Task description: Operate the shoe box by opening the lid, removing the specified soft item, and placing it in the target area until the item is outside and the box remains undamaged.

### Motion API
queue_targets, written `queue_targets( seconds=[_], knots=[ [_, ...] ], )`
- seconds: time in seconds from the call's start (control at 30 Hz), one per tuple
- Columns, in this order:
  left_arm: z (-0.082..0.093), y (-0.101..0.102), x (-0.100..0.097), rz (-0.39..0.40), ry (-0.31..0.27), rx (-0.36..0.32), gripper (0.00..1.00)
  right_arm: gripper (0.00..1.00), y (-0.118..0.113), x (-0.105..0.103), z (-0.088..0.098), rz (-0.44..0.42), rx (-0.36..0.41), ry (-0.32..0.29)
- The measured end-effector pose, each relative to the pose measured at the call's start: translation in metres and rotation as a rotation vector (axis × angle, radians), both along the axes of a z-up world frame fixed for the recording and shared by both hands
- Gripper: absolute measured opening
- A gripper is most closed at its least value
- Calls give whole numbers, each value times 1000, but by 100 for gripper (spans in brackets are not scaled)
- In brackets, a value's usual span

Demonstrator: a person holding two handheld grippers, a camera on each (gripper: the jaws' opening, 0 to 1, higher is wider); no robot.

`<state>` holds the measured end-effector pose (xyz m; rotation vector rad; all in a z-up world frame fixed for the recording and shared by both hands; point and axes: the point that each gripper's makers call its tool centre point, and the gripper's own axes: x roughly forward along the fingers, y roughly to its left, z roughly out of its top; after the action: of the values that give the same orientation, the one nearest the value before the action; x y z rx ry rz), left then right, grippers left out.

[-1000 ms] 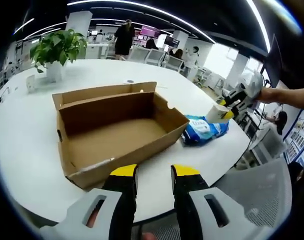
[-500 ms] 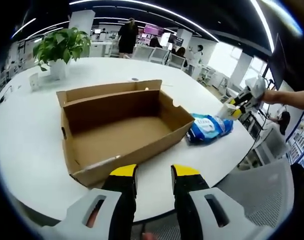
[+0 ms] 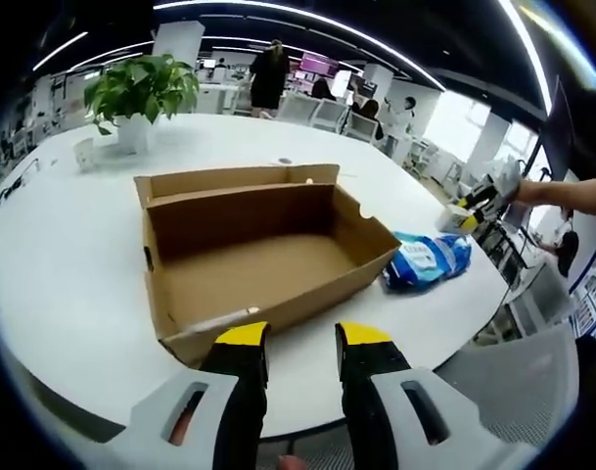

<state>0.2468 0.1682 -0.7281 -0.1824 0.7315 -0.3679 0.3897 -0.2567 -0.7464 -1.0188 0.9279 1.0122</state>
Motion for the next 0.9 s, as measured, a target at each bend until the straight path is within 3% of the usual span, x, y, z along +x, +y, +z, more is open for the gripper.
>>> queue_targets(
  seconds=[0.37,0.9],
  knots=[
    [1,15,4,63,-8,14,26,17,-16,23,-27,61,-84,6],
    [-1,26,9,104,-11,29,27,17,-17,25,-59,127,-140,70]
  ],
)
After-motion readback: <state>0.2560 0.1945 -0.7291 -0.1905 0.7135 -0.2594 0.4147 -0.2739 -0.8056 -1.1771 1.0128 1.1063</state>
